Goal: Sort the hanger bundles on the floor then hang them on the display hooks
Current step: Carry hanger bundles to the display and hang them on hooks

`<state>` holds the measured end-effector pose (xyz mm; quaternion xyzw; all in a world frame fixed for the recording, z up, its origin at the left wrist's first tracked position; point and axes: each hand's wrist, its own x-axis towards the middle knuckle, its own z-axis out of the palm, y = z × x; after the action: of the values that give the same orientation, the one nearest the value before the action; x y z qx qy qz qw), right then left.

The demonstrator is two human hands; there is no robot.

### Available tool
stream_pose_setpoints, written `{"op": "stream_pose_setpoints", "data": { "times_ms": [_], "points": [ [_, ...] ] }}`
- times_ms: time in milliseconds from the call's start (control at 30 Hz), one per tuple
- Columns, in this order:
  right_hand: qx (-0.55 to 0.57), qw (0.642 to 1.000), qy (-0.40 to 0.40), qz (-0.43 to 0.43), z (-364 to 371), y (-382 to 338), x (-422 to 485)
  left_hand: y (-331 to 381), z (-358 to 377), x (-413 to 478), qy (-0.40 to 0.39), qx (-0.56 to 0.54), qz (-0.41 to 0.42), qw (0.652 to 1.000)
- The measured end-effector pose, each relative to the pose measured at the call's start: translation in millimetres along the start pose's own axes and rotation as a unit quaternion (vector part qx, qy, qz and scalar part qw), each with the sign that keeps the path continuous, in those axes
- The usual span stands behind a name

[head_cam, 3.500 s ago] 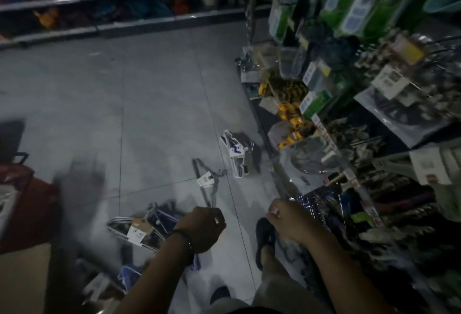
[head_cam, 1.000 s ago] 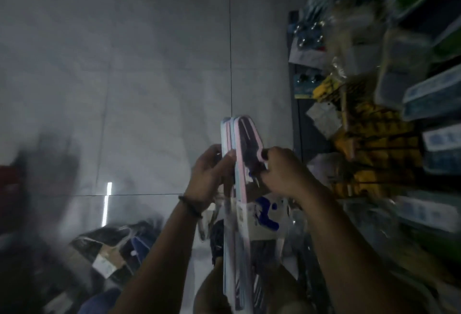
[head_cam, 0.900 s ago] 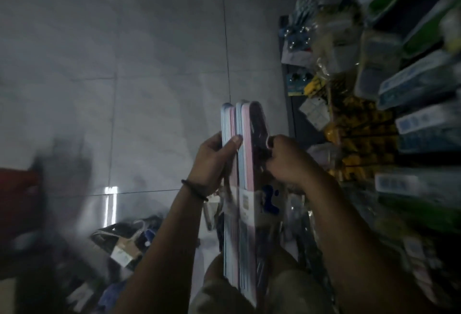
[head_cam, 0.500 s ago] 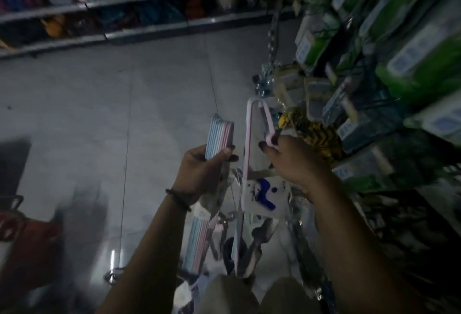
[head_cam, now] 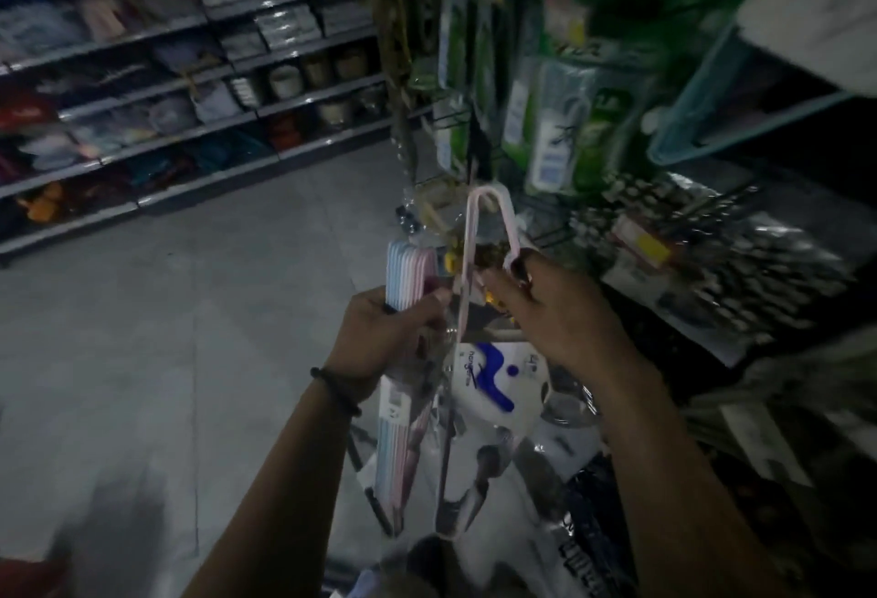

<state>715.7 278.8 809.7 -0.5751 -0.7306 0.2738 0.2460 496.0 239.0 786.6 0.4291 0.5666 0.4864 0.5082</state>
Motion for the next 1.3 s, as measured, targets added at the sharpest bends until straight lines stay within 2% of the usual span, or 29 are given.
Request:
{"op": "stream_pose_setpoints", "data": {
  "times_ms": [100, 233, 400, 500, 567, 733, 833, 967, 1167, 1300],
  "points": [
    [-0.016, 0.999, 0.052, 0.007, -25.9, 1.1, -43.6, 16.0, 34.9, -18.4, -0.017, 0.009, 0.021, 1.0],
    [-0.055, 0.988, 0.138, 0.035, -62.3, 0.7, -104.1, 40.8, 82.4, -50.6, -0.112, -0.011, 0.032, 0.993],
    [-0.101, 0.962, 0.221, 0.124, -94.3, 0.2, -189.7, 59.1, 129.7, -89.2, -0.225, 0.021, 0.041, 0.973],
    [-0.077, 0.944, 0.27, 0.175, -104.6, -2.3, -240.9, 65.8, 159.7, -119.4, -0.302, 0.043, 0.078, 0.949],
    [-0.069, 0.923, 0.319, 0.204, -110.9, -1.6, -276.0, 66.9, 183.6, -146.3, -0.375, 0.023, 0.099, 0.921],
    [-0.095, 0.865, 0.407, 0.277, -127.2, 2.9, -355.9, 69.8, 238.6, -213.5, -0.505, -0.018, 0.099, 0.857],
    [-0.053, 0.831, 0.452, 0.319, -146.4, -1.0, -399.4, 70.3, 271.0, -248.4, -0.504, -0.018, 0.115, 0.856],
    [-0.083, 0.801, 0.478, 0.35, -175.2, -4.0, -447.8, 89.2, 305.2, -290.5, -0.471, 0.012, 0.134, 0.872],
    [-0.06, 0.788, 0.517, 0.33, -228.5, 11.4, -508.9, 121.2, 354.9, -338.8, -0.49, -0.009, 0.185, 0.852],
    [-0.106, 0.779, 0.52, 0.333, -283.1, 30.6, -561.0, 145.6, 392.7, -379.5, -0.484, -0.025, 0.196, 0.852]
  ]
}}
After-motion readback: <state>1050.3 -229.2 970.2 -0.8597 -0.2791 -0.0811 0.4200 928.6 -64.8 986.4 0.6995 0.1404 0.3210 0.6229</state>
